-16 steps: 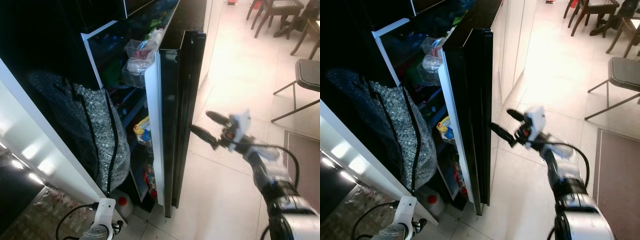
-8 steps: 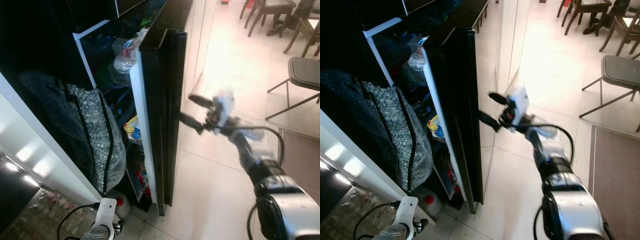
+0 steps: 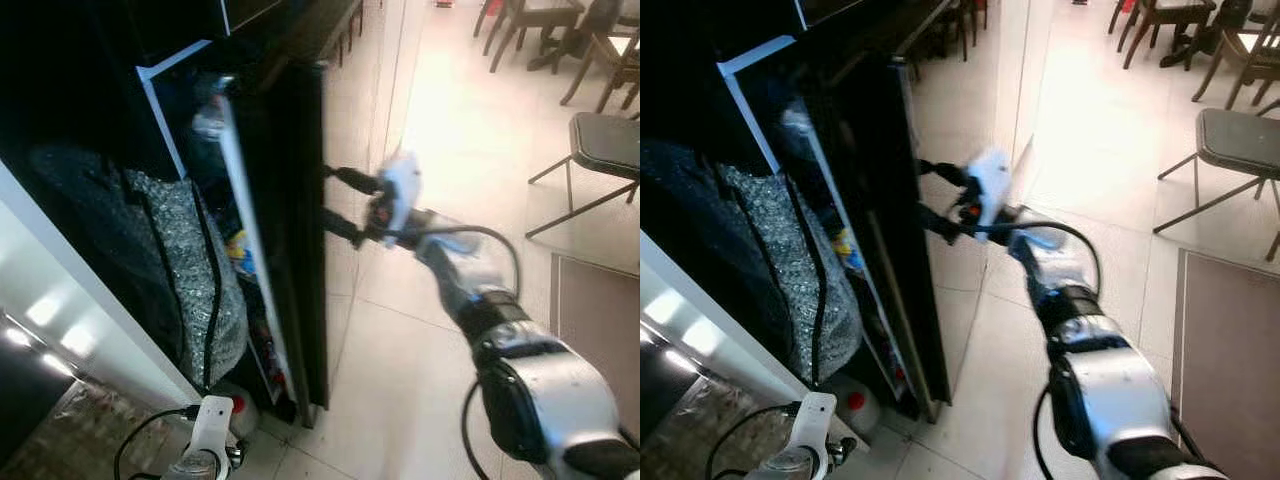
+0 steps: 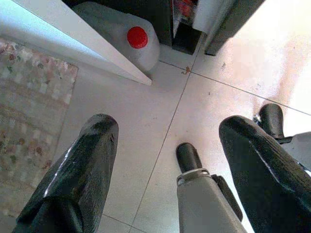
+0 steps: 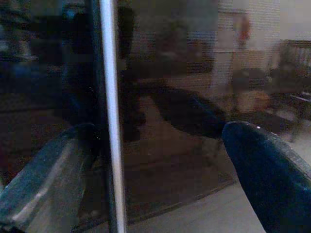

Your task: Restocking fridge

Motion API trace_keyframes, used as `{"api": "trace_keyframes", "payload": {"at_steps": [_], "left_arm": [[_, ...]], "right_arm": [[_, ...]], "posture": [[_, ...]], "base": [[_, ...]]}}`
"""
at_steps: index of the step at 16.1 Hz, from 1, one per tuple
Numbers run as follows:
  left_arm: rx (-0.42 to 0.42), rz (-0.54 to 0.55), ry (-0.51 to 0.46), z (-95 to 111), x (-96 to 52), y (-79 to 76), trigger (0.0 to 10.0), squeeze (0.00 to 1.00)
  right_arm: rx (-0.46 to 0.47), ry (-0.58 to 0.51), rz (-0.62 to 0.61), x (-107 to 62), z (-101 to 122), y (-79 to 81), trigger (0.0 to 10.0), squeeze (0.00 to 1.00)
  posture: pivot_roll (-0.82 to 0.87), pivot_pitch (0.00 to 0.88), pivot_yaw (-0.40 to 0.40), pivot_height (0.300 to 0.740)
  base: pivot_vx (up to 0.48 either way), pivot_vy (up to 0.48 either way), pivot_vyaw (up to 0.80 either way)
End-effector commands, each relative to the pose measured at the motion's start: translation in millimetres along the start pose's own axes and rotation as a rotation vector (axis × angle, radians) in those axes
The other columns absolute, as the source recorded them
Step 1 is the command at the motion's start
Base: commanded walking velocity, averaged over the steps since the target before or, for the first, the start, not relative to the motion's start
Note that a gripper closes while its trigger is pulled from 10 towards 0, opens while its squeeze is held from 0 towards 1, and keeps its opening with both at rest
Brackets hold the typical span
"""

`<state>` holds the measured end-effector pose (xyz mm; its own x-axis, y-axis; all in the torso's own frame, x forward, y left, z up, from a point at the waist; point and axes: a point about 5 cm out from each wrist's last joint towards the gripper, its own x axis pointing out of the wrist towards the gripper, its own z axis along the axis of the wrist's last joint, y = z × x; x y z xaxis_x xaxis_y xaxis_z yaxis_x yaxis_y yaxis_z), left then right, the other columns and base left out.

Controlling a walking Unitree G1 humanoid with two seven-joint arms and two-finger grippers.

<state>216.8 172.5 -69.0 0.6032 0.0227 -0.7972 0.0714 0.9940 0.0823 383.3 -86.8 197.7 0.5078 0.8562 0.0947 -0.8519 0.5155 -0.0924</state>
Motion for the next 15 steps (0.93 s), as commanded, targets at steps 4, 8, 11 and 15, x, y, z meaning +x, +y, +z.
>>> {"api": "trace_keyframes", "payload": {"at_steps": [4, 8, 11, 15], "left_arm": [[-0.004, 0.016, 0.023, -4.6, -0.5, 2.3, 10.0, 0.0], [-0.008, 0.016, 0.021, -4.4, -0.5, 2.3, 10.0, 0.0], [-0.01, 0.015, 0.02, -4.8, -0.5, 2.2, 10.0, 0.0], [-0.012, 0.014, 0.02, -4.9, -0.5, 1.5, 10.0, 0.0]], "right_arm": [[-0.055, -0.022, 0.073, 28.2, 20.8, 12.0, 10.0, 0.0], [-0.066, -0.009, 0.074, 49.1, 29.2, 22.0, 10.0, 0.0], [-0.062, -0.014, 0.076, 62.4, 36.4, 29.3, 10.0, 0.0], [-0.05, -0.01, 0.048, 66.1, 37.5, 29.7, 10.0, 0.0]], "posture": [[-0.13, 0.03, 0.052, 0.74], [-0.13, 0.03, 0.052, 0.74], [-0.12, 0.018, 0.049, 0.74], [-0.11, 0.011, 0.048, 0.74]], "base": [[0.0, 0.0, 0.0], [0.0, 0.0, 0.0], [0.0, 0.0, 0.0], [0.0, 0.0, 0.0]]}}
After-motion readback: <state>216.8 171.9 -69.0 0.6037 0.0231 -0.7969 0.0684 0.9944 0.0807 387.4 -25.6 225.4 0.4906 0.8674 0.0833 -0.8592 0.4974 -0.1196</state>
